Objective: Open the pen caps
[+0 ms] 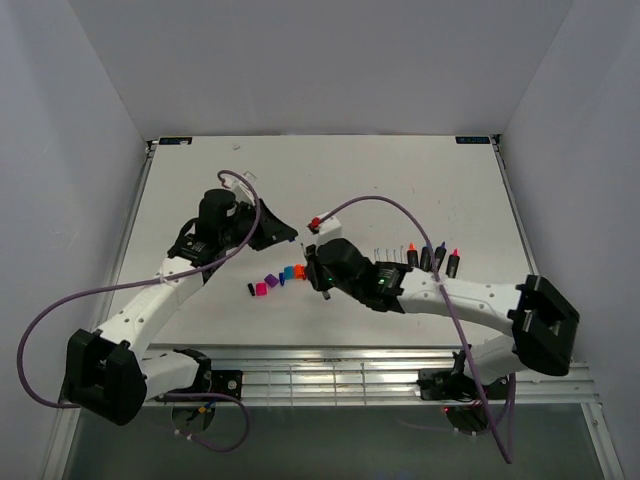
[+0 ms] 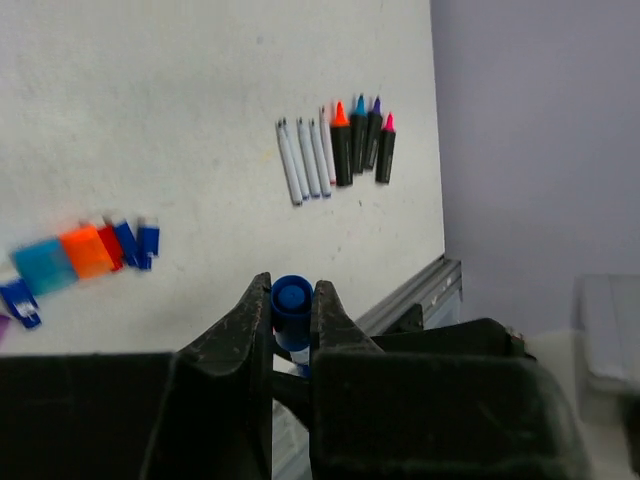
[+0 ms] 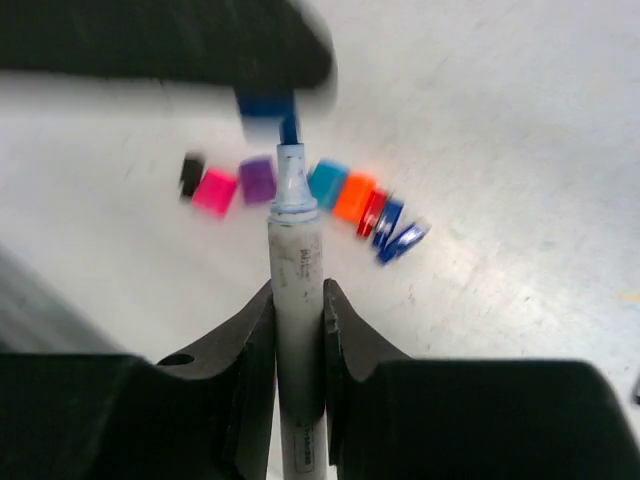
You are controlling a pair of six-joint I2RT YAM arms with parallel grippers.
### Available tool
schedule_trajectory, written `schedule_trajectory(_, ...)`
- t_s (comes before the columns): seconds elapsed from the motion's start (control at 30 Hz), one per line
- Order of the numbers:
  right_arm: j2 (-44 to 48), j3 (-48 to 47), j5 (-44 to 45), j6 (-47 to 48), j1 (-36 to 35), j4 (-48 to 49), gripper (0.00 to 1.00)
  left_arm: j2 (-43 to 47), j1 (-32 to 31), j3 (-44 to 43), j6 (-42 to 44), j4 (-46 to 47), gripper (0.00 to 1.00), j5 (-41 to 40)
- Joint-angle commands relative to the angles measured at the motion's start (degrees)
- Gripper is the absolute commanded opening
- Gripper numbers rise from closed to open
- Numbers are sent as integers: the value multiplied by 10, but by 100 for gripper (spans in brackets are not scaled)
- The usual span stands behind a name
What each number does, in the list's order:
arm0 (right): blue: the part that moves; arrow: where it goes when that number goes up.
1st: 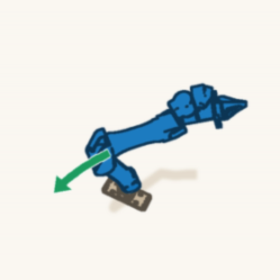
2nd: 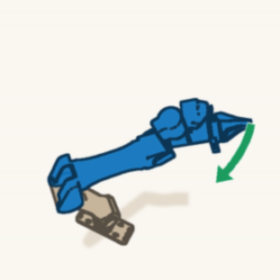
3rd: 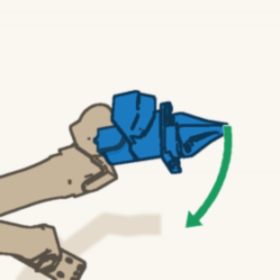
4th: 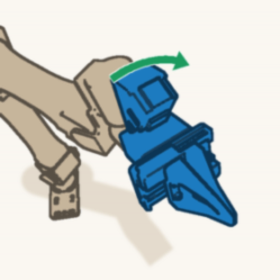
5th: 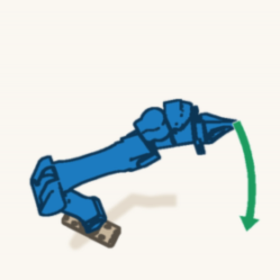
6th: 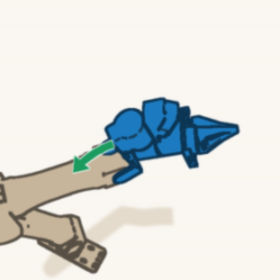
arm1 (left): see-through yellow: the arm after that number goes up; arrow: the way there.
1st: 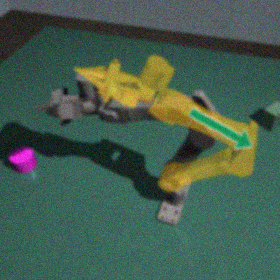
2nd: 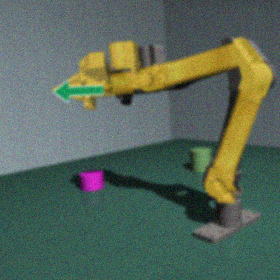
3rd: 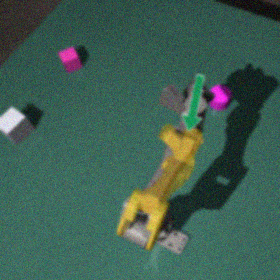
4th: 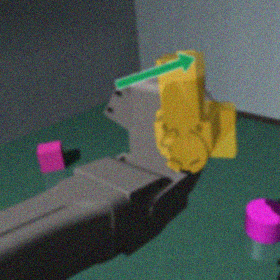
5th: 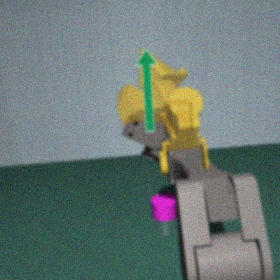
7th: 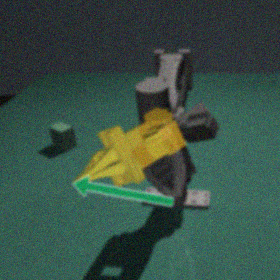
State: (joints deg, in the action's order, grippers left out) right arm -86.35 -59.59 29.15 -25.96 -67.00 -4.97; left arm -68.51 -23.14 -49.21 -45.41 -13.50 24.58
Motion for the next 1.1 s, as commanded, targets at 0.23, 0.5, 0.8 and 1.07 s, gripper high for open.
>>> schedule_trajectory(0.23, 147, 252, -477, 21, 191, 222, 8, 150, 118, 46, 116, -24, 0, -89)
schedule_trajectory(0.5, 129, 217, -358, 22, 227, 128, 8, 94, 119, 73, 161, -134, 1, -148)
schedule_trajectory(0.8, 120, 209, -333, 31, 253, 93, 8, 80, 120, 125, 103, -181, 20, -263)
schedule_trajectory(1.07, 94, 206, -326, 44, 277, 94, 8, 11, 121, 123, 87, -187, 29, -238)
